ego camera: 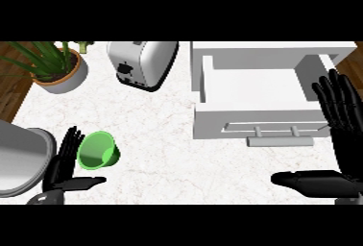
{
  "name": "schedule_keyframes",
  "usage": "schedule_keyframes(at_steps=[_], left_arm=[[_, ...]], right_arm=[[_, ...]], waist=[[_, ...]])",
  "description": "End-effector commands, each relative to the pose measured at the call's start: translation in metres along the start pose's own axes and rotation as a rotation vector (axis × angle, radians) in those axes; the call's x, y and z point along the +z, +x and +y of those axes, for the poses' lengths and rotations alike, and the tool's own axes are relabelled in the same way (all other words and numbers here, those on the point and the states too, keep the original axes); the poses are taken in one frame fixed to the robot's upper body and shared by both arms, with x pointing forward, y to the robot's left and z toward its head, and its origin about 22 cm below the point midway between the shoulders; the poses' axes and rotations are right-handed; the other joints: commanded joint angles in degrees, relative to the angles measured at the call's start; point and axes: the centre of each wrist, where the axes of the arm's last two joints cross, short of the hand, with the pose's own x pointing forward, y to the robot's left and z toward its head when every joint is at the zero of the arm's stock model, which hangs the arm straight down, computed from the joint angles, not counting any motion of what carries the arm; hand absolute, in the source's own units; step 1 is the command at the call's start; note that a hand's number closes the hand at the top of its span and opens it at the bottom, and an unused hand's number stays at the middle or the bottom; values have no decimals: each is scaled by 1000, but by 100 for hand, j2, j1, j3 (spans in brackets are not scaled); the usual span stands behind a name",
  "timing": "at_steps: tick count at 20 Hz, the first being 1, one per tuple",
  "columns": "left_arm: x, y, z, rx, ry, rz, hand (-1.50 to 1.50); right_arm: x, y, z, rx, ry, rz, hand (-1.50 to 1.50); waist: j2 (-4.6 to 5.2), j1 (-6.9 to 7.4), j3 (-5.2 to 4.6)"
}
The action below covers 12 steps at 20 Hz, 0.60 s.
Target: Pick up the cup, place it into the drawer and close the drawer
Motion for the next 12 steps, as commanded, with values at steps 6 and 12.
schedule_keyframes(at_steps=[6,12], left_arm=[[-16,3,-8,67,-56,-89,-150],[-13,-3,-20,157,-80,-112,-150]], right_arm=[[-3,-15,-5,1,13,-8,-150],[-5,-17,4,-11,21,-6,-150]], waist=[[17,-19,-3],[28,-27,-9]])
